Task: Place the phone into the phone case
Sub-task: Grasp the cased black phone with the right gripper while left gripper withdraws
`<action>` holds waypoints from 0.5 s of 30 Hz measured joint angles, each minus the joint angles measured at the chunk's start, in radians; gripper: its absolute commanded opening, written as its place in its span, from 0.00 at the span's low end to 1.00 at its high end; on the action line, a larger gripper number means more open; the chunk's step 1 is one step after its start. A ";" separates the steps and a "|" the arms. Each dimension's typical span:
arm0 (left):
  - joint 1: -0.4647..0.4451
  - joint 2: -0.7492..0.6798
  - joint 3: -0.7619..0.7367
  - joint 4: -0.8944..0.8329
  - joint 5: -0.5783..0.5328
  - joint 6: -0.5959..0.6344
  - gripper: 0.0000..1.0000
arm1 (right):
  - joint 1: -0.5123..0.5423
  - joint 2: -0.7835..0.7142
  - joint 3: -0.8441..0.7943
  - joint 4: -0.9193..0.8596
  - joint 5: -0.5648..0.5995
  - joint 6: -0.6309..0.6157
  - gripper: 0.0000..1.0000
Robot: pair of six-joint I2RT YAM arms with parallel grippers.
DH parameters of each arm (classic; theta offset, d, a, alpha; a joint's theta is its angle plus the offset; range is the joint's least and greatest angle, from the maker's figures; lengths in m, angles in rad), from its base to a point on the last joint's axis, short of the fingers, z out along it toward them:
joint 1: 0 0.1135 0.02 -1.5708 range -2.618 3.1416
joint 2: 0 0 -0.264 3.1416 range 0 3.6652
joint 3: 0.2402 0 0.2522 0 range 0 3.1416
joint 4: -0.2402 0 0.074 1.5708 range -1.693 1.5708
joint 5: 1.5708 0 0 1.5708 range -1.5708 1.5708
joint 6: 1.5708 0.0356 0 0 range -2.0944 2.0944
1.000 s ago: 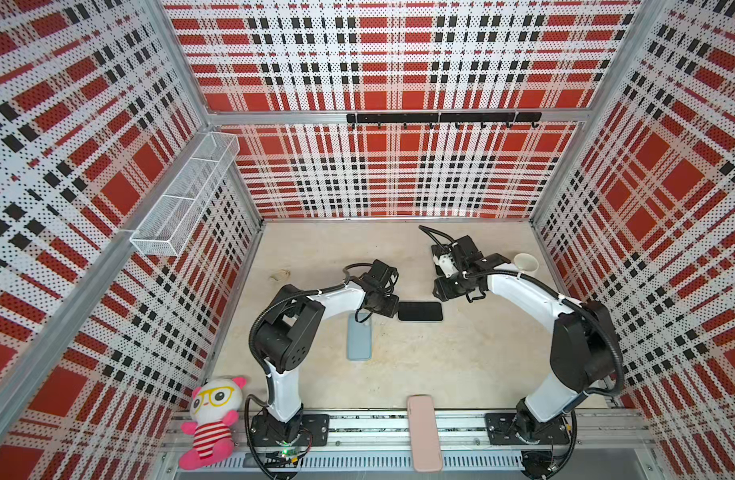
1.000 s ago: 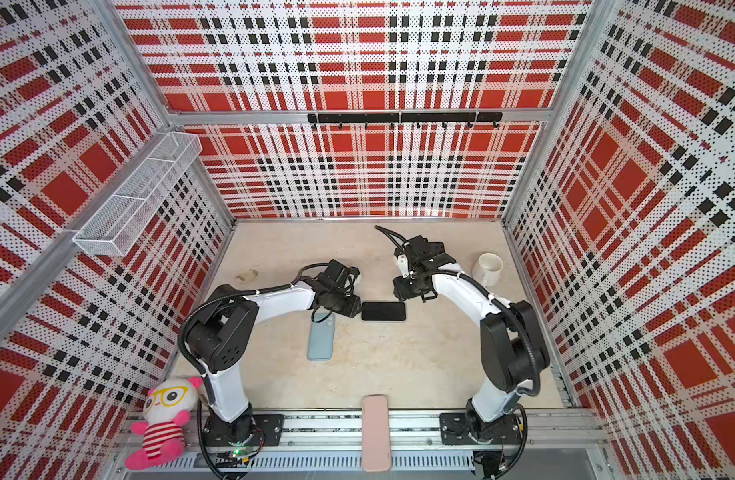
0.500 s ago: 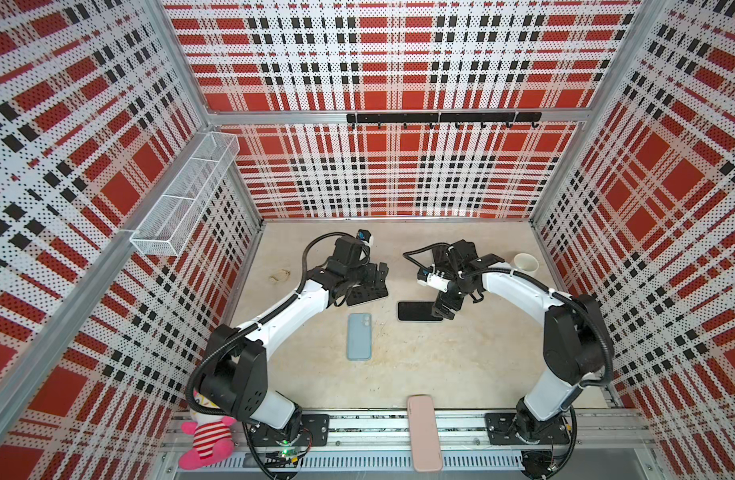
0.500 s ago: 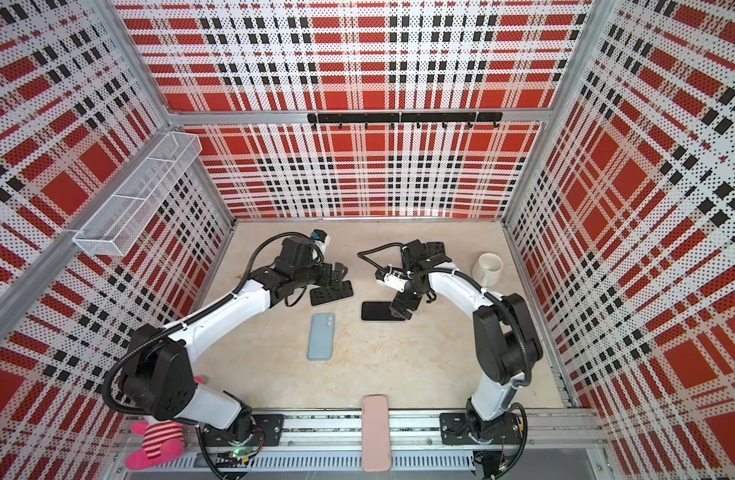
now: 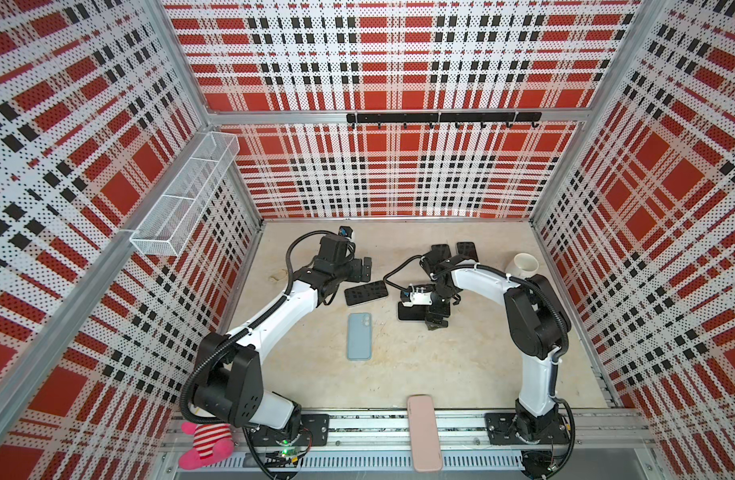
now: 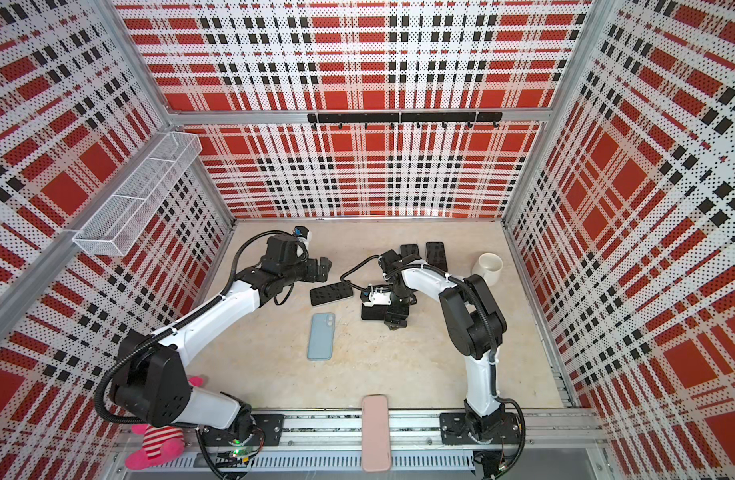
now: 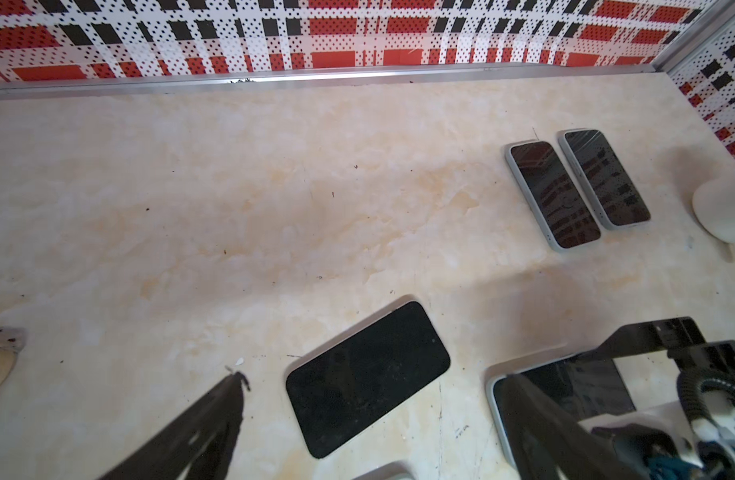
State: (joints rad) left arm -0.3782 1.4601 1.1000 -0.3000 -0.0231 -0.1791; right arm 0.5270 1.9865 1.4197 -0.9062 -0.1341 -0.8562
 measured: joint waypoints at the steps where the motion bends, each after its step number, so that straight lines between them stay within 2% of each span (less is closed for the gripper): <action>1: 0.005 -0.002 0.000 0.001 0.005 -0.001 0.99 | 0.000 0.004 0.000 0.000 0.004 -0.003 1.00; 15: 0.020 -0.005 -0.001 0.001 0.049 -0.003 0.98 | 0.016 0.000 -0.007 0.016 0.059 0.001 1.00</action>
State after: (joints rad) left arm -0.3584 1.4548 1.0988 -0.2993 0.0257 -0.1825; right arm 0.5426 1.9869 1.4128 -0.8906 -0.0753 -0.8555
